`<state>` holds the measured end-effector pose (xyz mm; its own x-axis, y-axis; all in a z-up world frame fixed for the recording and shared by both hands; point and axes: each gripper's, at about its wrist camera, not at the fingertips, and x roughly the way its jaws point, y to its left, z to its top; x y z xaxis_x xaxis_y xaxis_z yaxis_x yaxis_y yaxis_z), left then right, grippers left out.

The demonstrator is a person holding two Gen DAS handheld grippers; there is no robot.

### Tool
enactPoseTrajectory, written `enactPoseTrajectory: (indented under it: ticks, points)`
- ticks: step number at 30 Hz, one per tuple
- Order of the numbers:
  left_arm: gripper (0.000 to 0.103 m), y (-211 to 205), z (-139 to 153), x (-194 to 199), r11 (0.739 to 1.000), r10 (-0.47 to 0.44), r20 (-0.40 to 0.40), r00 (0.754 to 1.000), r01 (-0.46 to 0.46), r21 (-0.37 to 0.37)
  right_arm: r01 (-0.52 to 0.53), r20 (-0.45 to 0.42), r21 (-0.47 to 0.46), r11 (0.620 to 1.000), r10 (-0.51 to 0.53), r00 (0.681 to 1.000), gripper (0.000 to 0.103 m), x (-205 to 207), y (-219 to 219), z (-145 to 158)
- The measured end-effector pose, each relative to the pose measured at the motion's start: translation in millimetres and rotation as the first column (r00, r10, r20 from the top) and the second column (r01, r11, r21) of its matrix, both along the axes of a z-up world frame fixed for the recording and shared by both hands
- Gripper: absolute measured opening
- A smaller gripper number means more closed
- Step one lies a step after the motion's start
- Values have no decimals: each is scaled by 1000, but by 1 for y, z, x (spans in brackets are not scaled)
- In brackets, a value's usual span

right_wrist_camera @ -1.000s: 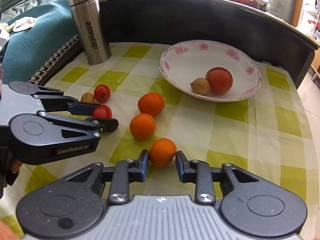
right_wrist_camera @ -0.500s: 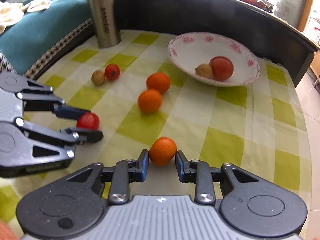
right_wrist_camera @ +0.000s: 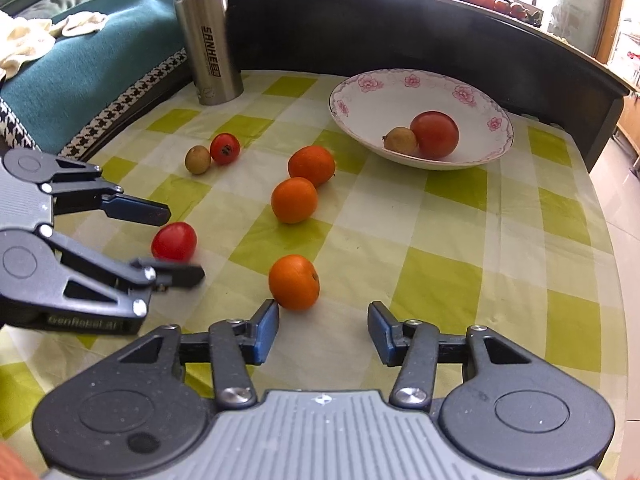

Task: Organize fruits
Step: 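Grasp the orange with the right tool while the left tool grasps the red tomato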

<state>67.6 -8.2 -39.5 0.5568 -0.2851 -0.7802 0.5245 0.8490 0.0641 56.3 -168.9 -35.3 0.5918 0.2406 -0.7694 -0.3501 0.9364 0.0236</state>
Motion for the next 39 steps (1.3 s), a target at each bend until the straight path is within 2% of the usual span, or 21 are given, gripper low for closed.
enactPoseTrajectory:
  ticks: [16,25,27,29,31,39]
  points:
    - [68,-1,0,2,1000,6,-4,1000,-6,-4,-51,38,34,998,50,998,55,26,22,8]
    - [68,-2,-2,4,1000,-1,0,1000,1,-9,-36,0,7,999,36,999,54,28,25,-1]
    - [62,-1,-1,4,1000,-1,4,1000,1,-12,-30,-4,14,999,30,1000,53,28,23,-3]
    - [53,-1,-1,3,1000,-5,-1,1000,5,-21,-35,-4,6,999,35,999,41,27,23,-2]
    - [46,-1,0,3,1000,-5,-7,1000,5,-25,-34,-5,-8,999,34,999,36,26,24,-2]
    - [46,1,0,2,1000,12,0,1000,-12,-10,-33,7,3,999,33,999,36,14,15,-4]
